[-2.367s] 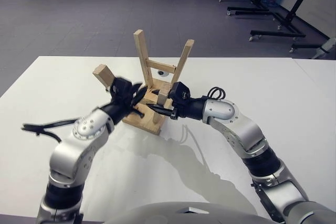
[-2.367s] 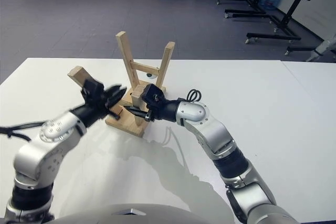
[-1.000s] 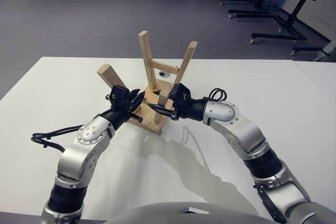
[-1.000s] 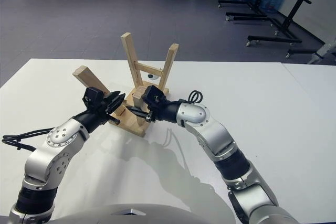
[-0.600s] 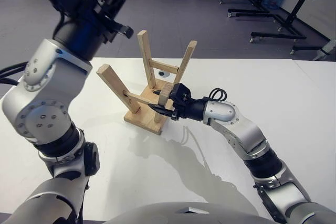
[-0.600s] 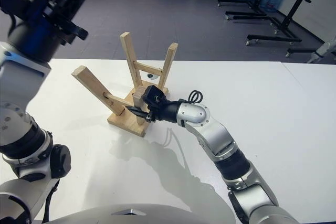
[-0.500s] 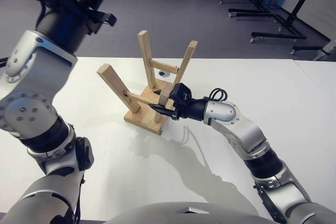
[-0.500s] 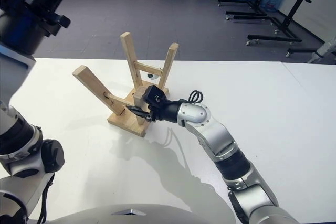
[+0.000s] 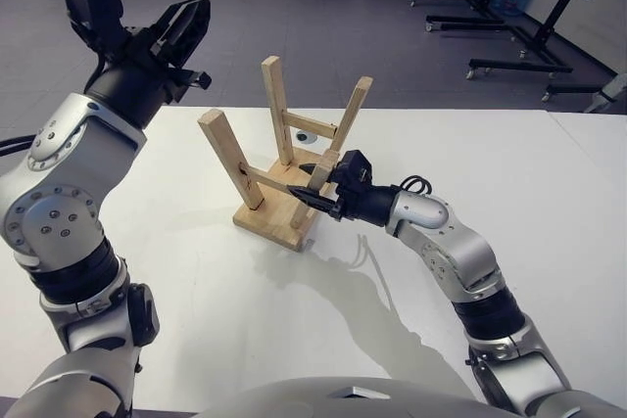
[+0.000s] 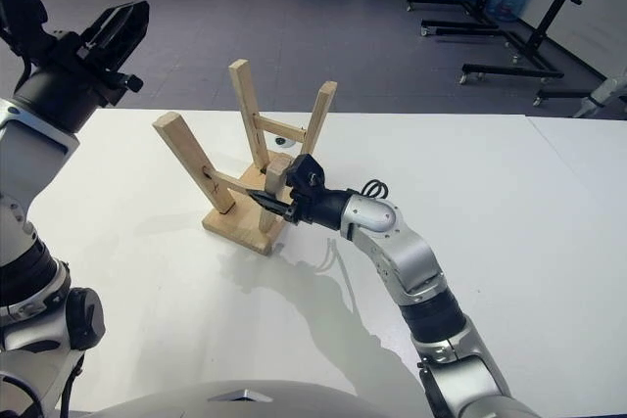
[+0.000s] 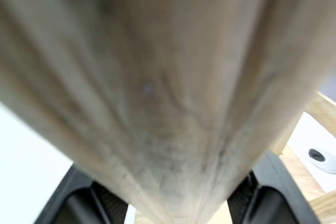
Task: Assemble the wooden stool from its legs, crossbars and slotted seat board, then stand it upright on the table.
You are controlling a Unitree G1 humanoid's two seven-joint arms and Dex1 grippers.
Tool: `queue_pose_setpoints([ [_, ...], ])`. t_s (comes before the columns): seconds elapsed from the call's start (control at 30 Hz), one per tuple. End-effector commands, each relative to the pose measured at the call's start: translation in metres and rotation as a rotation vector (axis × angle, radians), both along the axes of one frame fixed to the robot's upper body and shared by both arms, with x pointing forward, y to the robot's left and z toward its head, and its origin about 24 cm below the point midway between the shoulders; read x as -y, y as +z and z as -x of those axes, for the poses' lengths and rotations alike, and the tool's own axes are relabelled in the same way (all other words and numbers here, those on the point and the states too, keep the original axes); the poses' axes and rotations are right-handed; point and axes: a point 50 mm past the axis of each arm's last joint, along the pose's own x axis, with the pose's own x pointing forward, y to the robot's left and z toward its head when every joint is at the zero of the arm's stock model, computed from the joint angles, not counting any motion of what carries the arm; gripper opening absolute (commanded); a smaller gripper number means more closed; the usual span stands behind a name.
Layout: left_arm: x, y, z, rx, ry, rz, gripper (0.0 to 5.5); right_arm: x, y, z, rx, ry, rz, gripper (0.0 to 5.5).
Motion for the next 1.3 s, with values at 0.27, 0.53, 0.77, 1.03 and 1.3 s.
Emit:
queue_pose_setpoints([
  [0.27,-0.002,-0.012,-0.003,-0.029,0.007,-0.042,0.93,0.001,-0.030,0.008,-0.172,0.003,0.000,2.67],
  [0.53,-0.001,-0.016,-0.003,-0.034,0.004,-0.055,0.93,-0.001,-0.026,0.008,-0.163,0.008,-0.017,4.13],
  [0.77,-0.016,-0.020,0.009,-0.044,-0.010,-0.085,0.93,0.047,-0.032,0.014,-0.179,-0.024,0.055,5.17],
  [1.03,-0.026,-0.113,0.063,-0.437,-0.315,-0.337,0.93,0.184,-0.028,-0.015,-0.125,-0.407,0.247,5.17],
  [1.3,0.013,-0.160,0.072,-0.514,-0.351,-0.576,2.00,0.147,-0.042,-0.050,-0.058,-0.481,0.273,5.21],
])
